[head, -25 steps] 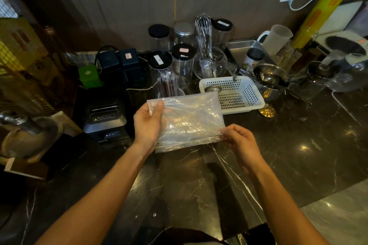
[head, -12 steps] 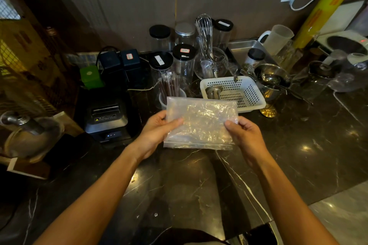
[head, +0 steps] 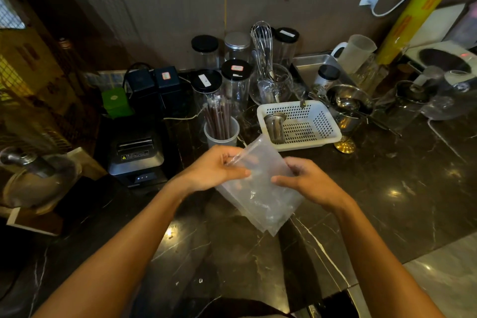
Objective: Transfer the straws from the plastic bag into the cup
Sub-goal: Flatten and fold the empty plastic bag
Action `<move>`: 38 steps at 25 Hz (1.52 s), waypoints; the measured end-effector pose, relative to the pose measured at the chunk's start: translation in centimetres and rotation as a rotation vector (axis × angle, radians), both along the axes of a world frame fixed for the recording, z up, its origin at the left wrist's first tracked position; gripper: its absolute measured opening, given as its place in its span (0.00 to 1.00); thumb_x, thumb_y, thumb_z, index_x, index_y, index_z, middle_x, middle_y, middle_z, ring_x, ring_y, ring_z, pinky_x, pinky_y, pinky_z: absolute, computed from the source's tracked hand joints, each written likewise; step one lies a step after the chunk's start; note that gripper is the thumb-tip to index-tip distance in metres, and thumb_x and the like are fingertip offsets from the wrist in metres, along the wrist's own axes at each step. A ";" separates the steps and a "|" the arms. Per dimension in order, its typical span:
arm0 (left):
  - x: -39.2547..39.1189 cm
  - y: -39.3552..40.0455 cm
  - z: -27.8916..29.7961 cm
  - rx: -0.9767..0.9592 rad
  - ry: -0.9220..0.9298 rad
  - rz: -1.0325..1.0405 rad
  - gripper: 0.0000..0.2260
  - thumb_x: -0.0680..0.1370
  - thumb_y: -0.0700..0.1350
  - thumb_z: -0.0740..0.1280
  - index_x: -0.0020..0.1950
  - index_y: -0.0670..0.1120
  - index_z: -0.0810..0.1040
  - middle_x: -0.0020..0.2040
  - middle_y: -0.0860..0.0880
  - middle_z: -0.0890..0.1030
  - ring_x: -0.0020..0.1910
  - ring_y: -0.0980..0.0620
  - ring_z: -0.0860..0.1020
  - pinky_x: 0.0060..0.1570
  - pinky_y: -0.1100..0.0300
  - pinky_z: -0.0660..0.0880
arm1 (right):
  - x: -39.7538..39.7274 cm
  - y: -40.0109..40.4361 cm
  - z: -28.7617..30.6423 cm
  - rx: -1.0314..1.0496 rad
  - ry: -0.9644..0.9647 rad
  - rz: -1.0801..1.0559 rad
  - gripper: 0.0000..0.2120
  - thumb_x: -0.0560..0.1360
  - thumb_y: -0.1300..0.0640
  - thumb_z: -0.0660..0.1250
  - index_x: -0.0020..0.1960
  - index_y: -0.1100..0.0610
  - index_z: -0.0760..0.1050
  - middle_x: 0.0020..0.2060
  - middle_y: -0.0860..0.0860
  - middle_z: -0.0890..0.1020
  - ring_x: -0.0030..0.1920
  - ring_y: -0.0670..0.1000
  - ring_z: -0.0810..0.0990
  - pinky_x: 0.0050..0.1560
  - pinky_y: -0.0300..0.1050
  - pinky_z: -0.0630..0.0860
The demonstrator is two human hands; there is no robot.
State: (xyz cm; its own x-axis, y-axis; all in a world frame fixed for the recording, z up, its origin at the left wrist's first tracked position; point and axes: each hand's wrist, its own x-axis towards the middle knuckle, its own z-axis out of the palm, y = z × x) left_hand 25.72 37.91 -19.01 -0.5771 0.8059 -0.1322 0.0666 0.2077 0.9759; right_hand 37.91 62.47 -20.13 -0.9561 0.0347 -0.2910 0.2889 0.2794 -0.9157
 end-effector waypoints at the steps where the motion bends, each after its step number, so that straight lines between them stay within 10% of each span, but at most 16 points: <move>1: 0.2 0.0 0.2 0.055 -0.058 0.060 0.13 0.78 0.44 0.74 0.62 0.51 0.84 0.56 0.52 0.88 0.55 0.52 0.87 0.51 0.62 0.83 | 0.1 0.0 -0.1 -0.051 0.001 -0.018 0.13 0.76 0.55 0.76 0.59 0.57 0.83 0.54 0.53 0.88 0.54 0.54 0.88 0.58 0.61 0.84; 12: 1.9 0.7 -1.8 0.050 -0.286 0.220 0.13 0.80 0.44 0.73 0.64 0.45 0.82 0.56 0.47 0.89 0.55 0.47 0.88 0.48 0.54 0.86 | 1.1 -1.0 -0.3 -0.463 0.048 -0.338 0.13 0.75 0.52 0.77 0.58 0.56 0.86 0.56 0.58 0.88 0.54 0.61 0.88 0.47 0.50 0.85; 21: 2.1 0.5 -1.6 0.145 -0.412 0.197 0.16 0.81 0.40 0.69 0.69 0.47 0.80 0.62 0.43 0.86 0.59 0.42 0.86 0.54 0.46 0.85 | 2.3 -0.3 -0.7 -0.534 0.043 -0.380 0.14 0.78 0.59 0.72 0.63 0.55 0.85 0.61 0.58 0.86 0.59 0.59 0.86 0.58 0.57 0.84; 29: 2.4 0.8 -2.3 0.126 -0.428 0.127 0.21 0.84 0.33 0.60 0.38 0.50 0.84 0.46 0.53 0.87 0.49 0.52 0.87 0.40 0.62 0.83 | 3.6 0.0 -1.1 -0.688 -0.017 -0.412 0.06 0.66 0.57 0.75 0.43 0.54 0.84 0.47 0.51 0.87 0.47 0.53 0.87 0.44 0.48 0.83; 38: 2.3 2.2 -2.8 0.024 -0.158 0.106 0.25 0.81 0.30 0.61 0.34 0.55 0.82 0.45 0.60 0.85 0.50 0.59 0.85 0.41 0.65 0.81 | 6.2 0.9 -1.0 -0.681 -0.062 -0.399 0.19 0.77 0.40 0.69 0.61 0.49 0.86 0.60 0.55 0.87 0.60 0.56 0.86 0.53 0.48 0.85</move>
